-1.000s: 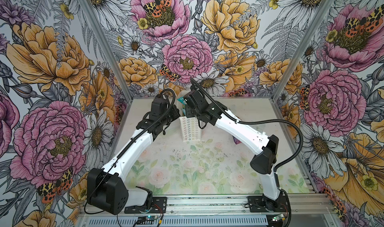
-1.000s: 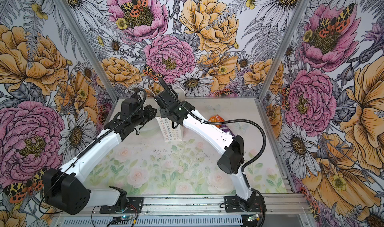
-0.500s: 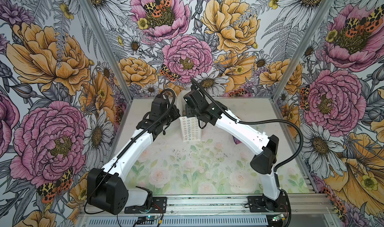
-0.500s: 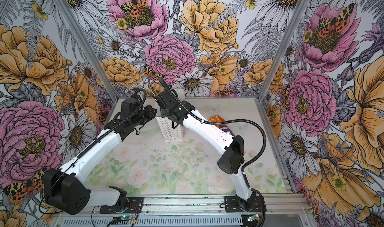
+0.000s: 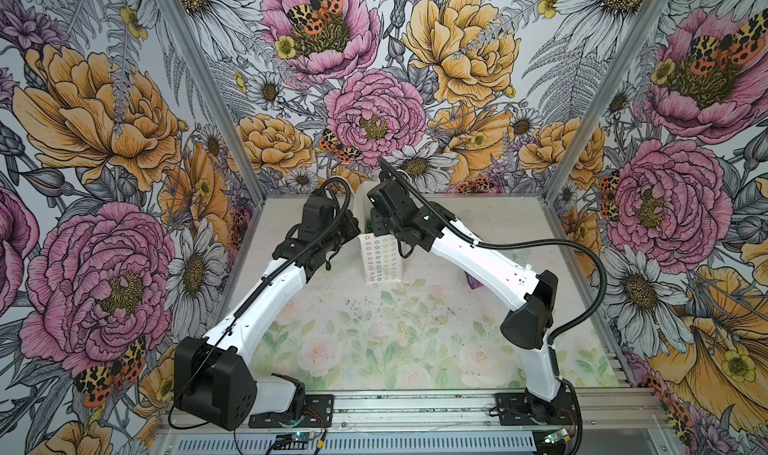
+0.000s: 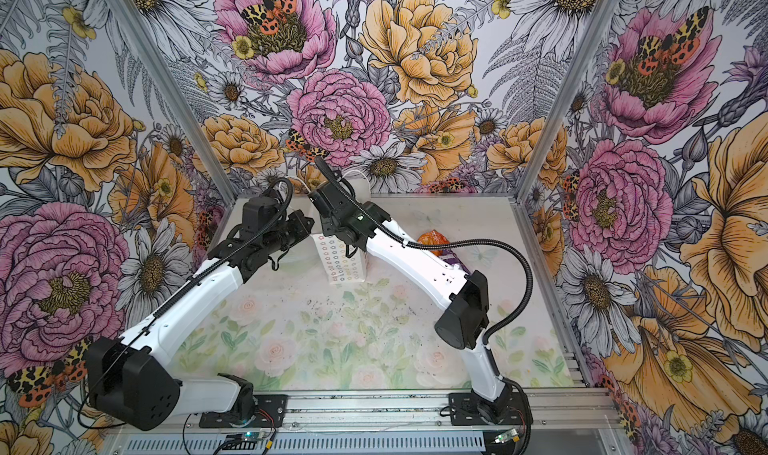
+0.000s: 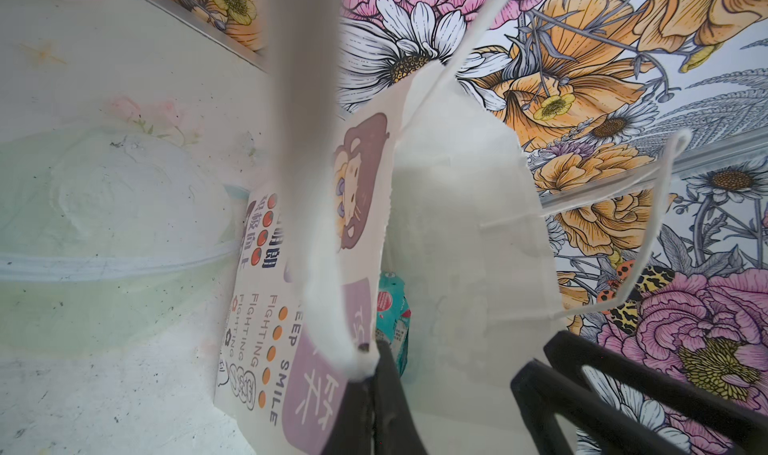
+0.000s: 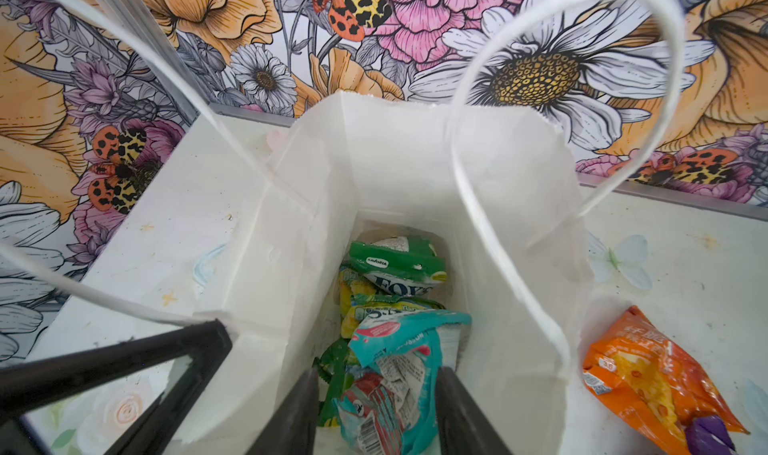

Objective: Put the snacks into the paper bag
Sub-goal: 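Open the right gripper to release the teal packet in the bag, then move the right gripper back over the purple packet on the table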

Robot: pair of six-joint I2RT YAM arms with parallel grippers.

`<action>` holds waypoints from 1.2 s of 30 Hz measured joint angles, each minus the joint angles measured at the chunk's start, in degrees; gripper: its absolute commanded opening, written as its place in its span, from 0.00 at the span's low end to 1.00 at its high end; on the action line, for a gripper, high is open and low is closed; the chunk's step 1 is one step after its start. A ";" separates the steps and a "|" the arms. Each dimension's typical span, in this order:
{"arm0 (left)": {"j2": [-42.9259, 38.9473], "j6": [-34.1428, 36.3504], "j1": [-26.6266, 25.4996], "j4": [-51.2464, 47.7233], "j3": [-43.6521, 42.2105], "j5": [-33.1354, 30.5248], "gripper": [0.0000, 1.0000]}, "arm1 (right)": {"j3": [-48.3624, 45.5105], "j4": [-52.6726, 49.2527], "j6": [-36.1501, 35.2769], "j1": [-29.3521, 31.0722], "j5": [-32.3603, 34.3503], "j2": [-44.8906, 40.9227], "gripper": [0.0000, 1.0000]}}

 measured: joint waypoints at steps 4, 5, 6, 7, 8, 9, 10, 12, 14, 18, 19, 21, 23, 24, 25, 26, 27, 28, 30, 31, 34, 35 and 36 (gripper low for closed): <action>0.00 0.00 0.00 0.00 0.00 0.00 0.00 | 0.00 -0.02 -0.85 -1.16 -5.05 -0.87 0.42; 0.00 0.00 0.00 0.00 0.00 0.00 0.00 | -0.02 -0.02 -1.14 -1.57 -6.45 -1.42 0.42; 0.00 0.00 0.00 0.00 0.00 0.00 0.00 | -0.02 -0.02 -1.51 -1.99 -7.76 -1.95 0.42; 0.00 0.00 0.00 0.00 0.00 0.00 0.00 | -0.02 -0.02 -1.81 -2.54 -9.40 -2.64 0.43; 0.00 0.00 0.00 0.00 0.00 0.00 0.00 | -0.04 -0.02 -2.08 -3.06 -10.93 -3.39 0.43; 0.00 0.00 0.00 0.00 0.00 0.00 0.00 | -0.07 0.00 -2.23 -3.32 -12.37 -4.07 0.44; 0.00 0.00 0.00 0.00 0.00 0.00 0.00 | -0.09 0.00 -2.58 -3.54 -13.99 -4.85 0.45; 0.00 0.00 0.00 0.00 0.00 0.00 0.00 | -0.22 0.00 -3.08 -4.98 -17.00 -6.45 0.46; 0.00 0.00 0.00 0.00 0.00 0.00 0.00 | -0.66 0.02 -3.63 -5.88 -19.54 -8.02 0.59; 0.00 0.00 0.00 0.00 0.00 0.00 0.00 | -3.06 0.17 -5.20 -7.32 -22.91 -11.72 0.67; 0.00 0.00 0.00 0.00 0.00 0.00 0.00 | -4.00 0.17 -5.62 -7.65 -23.45 -12.72 0.69; 0.00 0.00 0.00 0.00 0.00 0.00 0.00 | -5.95 0.20 -6.25 -8.13 -24.15 -14.58 0.71; 0.00 0.00 0.00 0.00 0.00 0.00 0.00 | -8.22 0.15 -6.86 -8.83 -24.55 -16.50 0.75; 0.00 0.00 0.00 0.00 0.00 0.00 0.00 | -9.46 0.15 -7.28 -9.18 -24.61 -17.51 0.76; 0.00 0.00 0.00 0.00 0.00 0.00 0.00 | -10.69 0.13 -7.65 -9.53 -24.61 -18.53 0.78; 0.00 0.00 0.00 0.00 0.00 0.00 0.00 | -11.76 0.17 -7.91 -9.79 -24.63 -19.37 0.79; 0.00 0.00 0.00 0.00 0.00 0.00 0.00 | -13.11 0.17 -8.15 -10.12 -24.52 -20.37 0.80; 0.00 0.00 0.00 0.00 0.00 0.00 0.00 | -14.69 0.15 -8.39 -10.56 -24.37 -21.51 0.81; 0.00 0.00 0.00 0.00 0.00 0.00 0.00 | -17.42 0.15 -8.79 -11.41 -23.96 -23.45 0.83; 0.00 0.00 0.00 0.00 0.00 0.00 0.00 | -18.88 0.13 -8.87 -11.93 -23.58 -24.50 0.85; 0.00 0.00 0.00 0.00 0.00 0.00 0.00 | -23.91 0.33 -9.09 -13.77 -22.12 -27.76 0.94; 0.00 0.00 0.00 0.00 0.00 0.00 0.00 | -25.46 0.33 -9.09 -14.43 -21.66 -28.72 0.98; 0.00 0.00 0.00 0.00 0.00 0.00 0.00 | -27.50 0.33 -8.98 -15.28 -20.94 -29.97 1.00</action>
